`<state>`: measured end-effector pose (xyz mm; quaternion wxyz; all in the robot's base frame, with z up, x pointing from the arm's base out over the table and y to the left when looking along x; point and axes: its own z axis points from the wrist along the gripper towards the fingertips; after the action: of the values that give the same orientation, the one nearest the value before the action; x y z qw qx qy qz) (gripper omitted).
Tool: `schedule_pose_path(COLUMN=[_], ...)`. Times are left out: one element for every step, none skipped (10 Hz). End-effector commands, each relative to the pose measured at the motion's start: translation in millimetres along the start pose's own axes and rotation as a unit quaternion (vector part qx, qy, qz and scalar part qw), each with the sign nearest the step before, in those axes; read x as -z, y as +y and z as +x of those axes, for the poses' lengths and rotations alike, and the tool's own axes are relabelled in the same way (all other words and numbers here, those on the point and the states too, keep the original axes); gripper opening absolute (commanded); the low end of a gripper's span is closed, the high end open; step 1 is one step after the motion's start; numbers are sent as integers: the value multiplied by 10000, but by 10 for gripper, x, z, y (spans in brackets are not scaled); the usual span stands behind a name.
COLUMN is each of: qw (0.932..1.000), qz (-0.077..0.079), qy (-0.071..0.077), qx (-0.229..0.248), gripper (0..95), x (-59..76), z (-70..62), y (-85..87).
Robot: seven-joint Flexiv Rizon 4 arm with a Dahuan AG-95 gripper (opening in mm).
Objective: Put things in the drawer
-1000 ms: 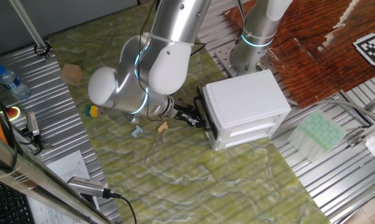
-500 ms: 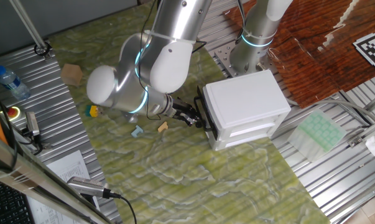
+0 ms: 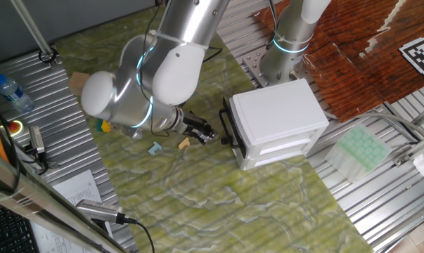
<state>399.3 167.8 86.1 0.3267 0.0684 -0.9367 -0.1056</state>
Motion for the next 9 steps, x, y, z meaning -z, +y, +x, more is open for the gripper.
schedule_pose_path(qw=[10000,10000,9998,9998,9998,9997,9997,9996,9996], qz=[-22,-80,-158,-171,-167,-195,-198,-179,-175], qy=[-37,-48,-55,-51,-43,-45,-43,-28,-22], qx=[-2,-18,-59,-93,-114,-122,-154,-205,-202], gripper=[0,0,0,0,0,0,0,0,0], x=[-5,-15,-34,-49,-62,-86,-103,-125,-136], z=[5,-3,-16,-25,-32,-44,-52,-60,-59], y=[0,14,50,81,104,139,167,198,197])
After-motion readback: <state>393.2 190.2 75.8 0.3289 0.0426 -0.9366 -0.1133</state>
